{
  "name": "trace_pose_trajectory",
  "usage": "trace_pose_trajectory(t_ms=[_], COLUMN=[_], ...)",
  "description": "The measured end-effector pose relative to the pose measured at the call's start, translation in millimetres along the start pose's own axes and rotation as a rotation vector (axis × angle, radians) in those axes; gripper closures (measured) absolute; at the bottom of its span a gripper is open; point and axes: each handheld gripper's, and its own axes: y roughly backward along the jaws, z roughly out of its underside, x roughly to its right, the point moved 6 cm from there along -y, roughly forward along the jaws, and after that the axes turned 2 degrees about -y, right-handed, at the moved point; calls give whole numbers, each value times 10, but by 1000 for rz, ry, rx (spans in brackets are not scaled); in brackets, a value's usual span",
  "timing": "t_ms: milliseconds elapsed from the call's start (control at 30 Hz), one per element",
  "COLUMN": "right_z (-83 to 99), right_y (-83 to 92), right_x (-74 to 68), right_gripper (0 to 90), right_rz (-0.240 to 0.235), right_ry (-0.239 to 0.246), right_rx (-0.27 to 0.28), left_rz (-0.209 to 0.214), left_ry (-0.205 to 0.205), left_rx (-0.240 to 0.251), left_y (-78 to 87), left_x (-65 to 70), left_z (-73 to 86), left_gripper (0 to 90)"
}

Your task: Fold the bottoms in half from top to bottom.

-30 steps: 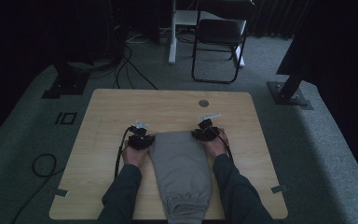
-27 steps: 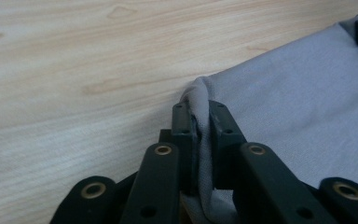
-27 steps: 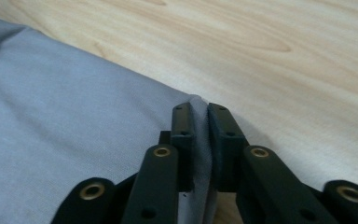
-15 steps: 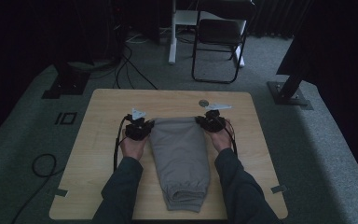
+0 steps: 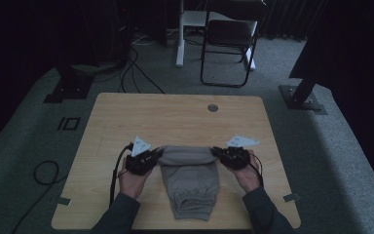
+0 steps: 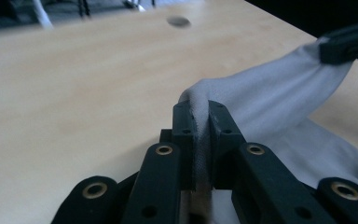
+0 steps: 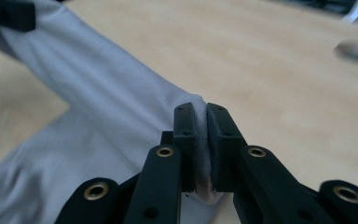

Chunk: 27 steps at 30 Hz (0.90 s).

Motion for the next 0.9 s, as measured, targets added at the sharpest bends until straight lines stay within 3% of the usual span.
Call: trace_pose_trajectory(t_ms=[67, 167, 267, 333, 467, 700, 900], right_z=[190, 460, 720, 781, 723, 516, 316], right_y=[21, 13, -60, -89, -173, -454, -715], right_x=[-98, -206, -252, -244, -141, 58, 225], right_gripper=[836, 835, 834, 832, 830, 828, 824], right_rz=[-19, -36, -19, -27, -7, 56, 87], right_ry=[6, 1, 11, -6, -9, 10, 16], right_rx=[-33, -100, -202, -206, -205, -198, -207], left_rz=[15, 70, 70, 53, 19, -30, -101], left_ry=[-12, 19, -1, -9, -6, 22, 17], left_rx=[-57, -150, -208, -204, -213, -213, -224], left_y=[-13, -87, -181, -209, -323, -556, -790], left_x=[118, 279, 348, 320, 202, -75, -377], left_z=[214, 537, 728, 727, 676, 510, 327], left_gripper=[840, 839, 840, 840, 839, 838, 837])
